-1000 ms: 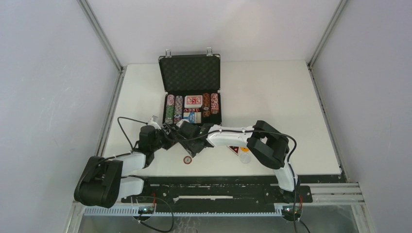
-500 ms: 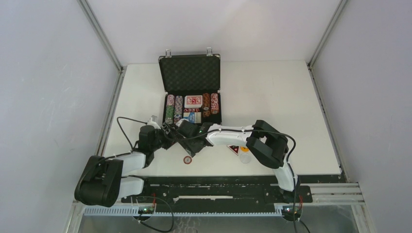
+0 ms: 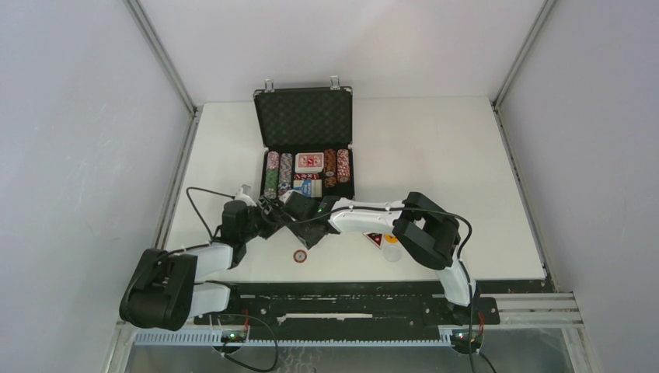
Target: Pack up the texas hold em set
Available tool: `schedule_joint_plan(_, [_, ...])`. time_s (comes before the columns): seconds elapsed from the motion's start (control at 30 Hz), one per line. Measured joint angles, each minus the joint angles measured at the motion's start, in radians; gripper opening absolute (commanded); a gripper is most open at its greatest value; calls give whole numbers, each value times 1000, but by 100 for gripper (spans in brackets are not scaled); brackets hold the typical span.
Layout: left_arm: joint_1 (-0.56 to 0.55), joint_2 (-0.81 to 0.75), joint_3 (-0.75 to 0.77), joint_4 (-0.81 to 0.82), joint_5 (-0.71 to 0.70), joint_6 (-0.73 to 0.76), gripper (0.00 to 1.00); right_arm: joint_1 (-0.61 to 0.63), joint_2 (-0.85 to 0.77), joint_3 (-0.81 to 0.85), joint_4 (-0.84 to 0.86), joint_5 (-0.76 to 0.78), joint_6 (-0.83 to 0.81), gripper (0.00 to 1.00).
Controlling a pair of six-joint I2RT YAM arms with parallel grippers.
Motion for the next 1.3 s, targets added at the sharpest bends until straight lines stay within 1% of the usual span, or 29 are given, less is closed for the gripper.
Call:
schedule_joint_plan(0.23, [0,0,0,1,3,0,68,0,0,0,2,5,2,46])
schedule_joint_plan(1.0, [-1,2,0,1,14,1,68,0,-4,0,6,55,1,47])
schedule_joint_plan(1.3, [-1,2,0,1,21,0,68,-1,-34,-8,1,76,1,47])
